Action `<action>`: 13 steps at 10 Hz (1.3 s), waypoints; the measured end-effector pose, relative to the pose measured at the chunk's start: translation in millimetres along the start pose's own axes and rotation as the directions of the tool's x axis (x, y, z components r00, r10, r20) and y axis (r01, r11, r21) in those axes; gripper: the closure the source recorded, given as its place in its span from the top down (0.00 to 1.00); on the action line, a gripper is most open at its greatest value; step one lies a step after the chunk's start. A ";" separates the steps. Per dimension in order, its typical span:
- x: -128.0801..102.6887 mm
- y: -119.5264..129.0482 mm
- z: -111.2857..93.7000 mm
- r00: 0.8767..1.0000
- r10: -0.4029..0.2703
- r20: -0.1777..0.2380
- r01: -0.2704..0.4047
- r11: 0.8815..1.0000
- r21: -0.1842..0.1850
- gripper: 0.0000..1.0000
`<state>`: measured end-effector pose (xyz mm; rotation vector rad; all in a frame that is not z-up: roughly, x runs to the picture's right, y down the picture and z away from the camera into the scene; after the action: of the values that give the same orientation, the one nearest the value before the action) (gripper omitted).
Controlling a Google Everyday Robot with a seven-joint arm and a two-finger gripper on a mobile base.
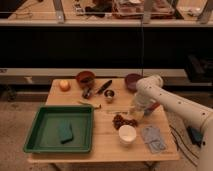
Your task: Place fork in metal cup
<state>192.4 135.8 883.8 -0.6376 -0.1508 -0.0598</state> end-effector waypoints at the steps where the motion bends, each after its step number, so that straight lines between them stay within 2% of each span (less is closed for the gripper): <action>1: 1.5 0.0 1.4 1.000 0.003 0.000 -0.003 1.000 -0.007 0.65; 7: -2.8 -1.0 9.1 1.000 0.002 0.029 -0.001 1.000 -0.024 0.65; 13: -19.7 -7.8 11.4 0.999 -0.016 0.042 0.015 1.000 0.005 0.65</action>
<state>170.8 136.6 894.3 -0.6338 -0.1966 -0.0611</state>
